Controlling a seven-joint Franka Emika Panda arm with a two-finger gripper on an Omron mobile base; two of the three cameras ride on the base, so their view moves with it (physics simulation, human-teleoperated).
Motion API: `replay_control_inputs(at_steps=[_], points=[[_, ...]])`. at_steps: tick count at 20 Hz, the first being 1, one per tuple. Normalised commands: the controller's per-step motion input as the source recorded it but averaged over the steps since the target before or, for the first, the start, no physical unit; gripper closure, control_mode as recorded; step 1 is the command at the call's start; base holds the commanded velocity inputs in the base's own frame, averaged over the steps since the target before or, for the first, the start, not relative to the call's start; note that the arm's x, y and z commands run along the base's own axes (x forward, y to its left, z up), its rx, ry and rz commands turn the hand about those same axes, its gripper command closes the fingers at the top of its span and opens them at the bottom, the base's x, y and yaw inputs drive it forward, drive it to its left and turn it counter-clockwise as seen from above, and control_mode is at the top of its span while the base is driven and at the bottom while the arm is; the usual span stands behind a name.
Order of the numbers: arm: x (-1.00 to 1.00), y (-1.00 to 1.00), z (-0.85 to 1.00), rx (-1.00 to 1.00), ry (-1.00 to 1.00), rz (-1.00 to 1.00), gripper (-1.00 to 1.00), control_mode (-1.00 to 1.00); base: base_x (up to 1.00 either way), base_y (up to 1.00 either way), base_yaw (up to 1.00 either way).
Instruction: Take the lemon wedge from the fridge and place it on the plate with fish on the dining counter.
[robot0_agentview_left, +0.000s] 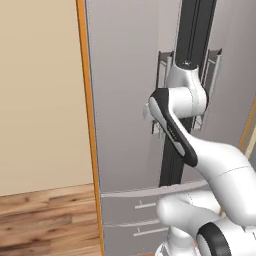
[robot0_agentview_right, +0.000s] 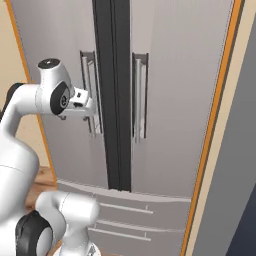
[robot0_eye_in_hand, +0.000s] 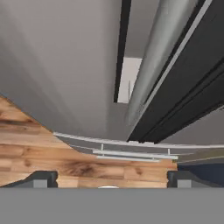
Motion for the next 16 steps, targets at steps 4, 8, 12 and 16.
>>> replay_control_inputs(at_steps=[4,8,12,16], points=[[0.00,0.00,0.00,0.00,0.00,0.00,-1.00,1.00,-0.87,0.00,-0.06],[0.00,0.00,0.00,0.00,0.00,0.00,-1.00,1.00,-0.62,0.00,-0.05],[-0.10,0.00,0.03,0.00,-0.12,-0.02,-1.00,-1.00,-0.18,0.00,-0.01],[-0.17,-0.01,0.17,0.00,-0.27,-0.04,-1.00,-1.00,0.00,0.00,0.00]])
